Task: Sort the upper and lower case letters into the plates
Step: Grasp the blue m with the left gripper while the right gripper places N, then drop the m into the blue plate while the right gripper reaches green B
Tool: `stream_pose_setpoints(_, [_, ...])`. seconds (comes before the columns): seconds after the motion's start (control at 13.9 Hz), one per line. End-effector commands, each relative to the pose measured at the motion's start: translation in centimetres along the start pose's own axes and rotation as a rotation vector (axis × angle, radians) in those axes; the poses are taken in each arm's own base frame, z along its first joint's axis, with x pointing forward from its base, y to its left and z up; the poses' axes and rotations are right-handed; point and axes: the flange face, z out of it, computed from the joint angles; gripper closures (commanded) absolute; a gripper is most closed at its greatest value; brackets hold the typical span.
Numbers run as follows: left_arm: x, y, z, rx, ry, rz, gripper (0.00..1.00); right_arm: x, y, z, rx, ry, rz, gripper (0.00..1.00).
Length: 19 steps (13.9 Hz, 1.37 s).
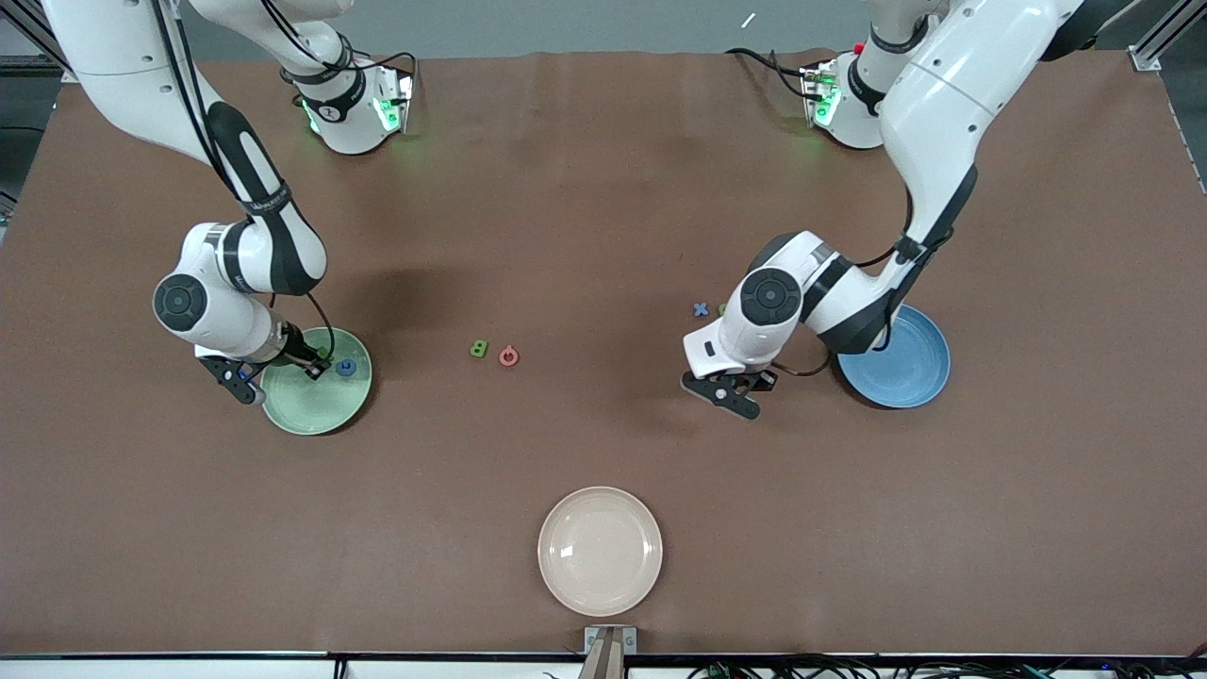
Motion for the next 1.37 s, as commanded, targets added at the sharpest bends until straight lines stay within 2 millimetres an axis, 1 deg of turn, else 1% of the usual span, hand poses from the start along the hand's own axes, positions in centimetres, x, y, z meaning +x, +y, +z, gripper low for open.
stream_pose_setpoints(0.0, [-2.6, -4.3, -2.5, -0.003, -0.037, 0.032, 1.0, 0.1, 1.1, -0.1, 0.003, -0.002, 0.0, 0.81])
stream_pose_setpoints(0.07, [-3.7, -6.1, -3.0, -0.014, -0.063, 0.045, 1.0, 0.3, 1.4, -0.2, 0.004, -0.004, 0.007, 0.38])
stream_pose_setpoints(0.14, [-4.9, -8.0, -3.7, -0.022, -0.091, 0.036, 1.0, 0.3, 1.3, -0.2, 0.003, -0.004, 0.007, 0.0])
stream_pose_setpoints(0.22, [-5.9, -9.5, -4.4, -0.032, -0.111, 0.02, 1.0, 0.3, 1.2, -0.3, 0.002, -0.007, 0.011, 0.0])
stream_pose_setpoints(0.36, [-8.1, -12.1, -5.0, -0.046, -0.134, -0.007, 1.0, 0.1, 0.5, -1.8, -0.004, -0.024, 0.026, 0.0])
stream_pose_setpoints(0.43, [-9.2, -13.6, -5.0, -0.051, -0.139, -0.023, 1.0, 0.2, -0.2, -4.0, -0.004, -0.04, 0.041, 0.0])
stream_pose_setpoints(0.58, [-11.1, -16.5, -4.7, -0.052, -0.154, -0.035, 1.0, -1.1, -3.4, -7.8, -0.031, -0.071, 0.096, 0.0])
stream_pose_setpoints(0.65, [-12.0, -17.6, -4.3, -0.056, -0.165, -0.046, 1.0, -2.4, -5.8, -9.3, -0.047, -0.075, 0.145, 0.0])
stream_pose_setpoints(0.72, [-12.8, -18.8, -3.9, -0.061, -0.175, -0.069, 1.0, -4.3, -8.3, -10.2, -0.044, -0.061, 0.184, 0.0])
stream_pose_setpoints(0.79, [-13.5, -19.8, -3.5, -0.064, -0.184, -0.09, 1.0, -6.1, -10.3, -10.2, -0.036, -0.051, 0.217, 0.0])
stream_pose_setpoints(0.94, [-14.9, -22.2, -2.9, -0.077, -0.195, -0.137, 1.0, -9.8, -13.9, -10.5, 0.037, -0.045, 0.291, 0.0])
stream_pose_setpoints(1.08, [-15.5, -23.2, -2.3, -0.081, -0.199, -0.153, 1.0, -13.6, -17.0, -9.3, 0.082, -0.047, 0.345, 0.0])
stream_pose_setpoints(1.22, [-15.6, -23.7, -1.4, -0.044, -0.201, -0.138, 1.0, -15.6, -18.6, -7.4, 0.089, -0.038, 0.43, 0.0])
stream_pose_setpoints(1.3, [-15.9, -24.3, -0.9, -0.039, -0.204, -0.148, 1.0, -15.9, -18.8, -6.3, 0.082, -0.036, 0.457, 0.0])
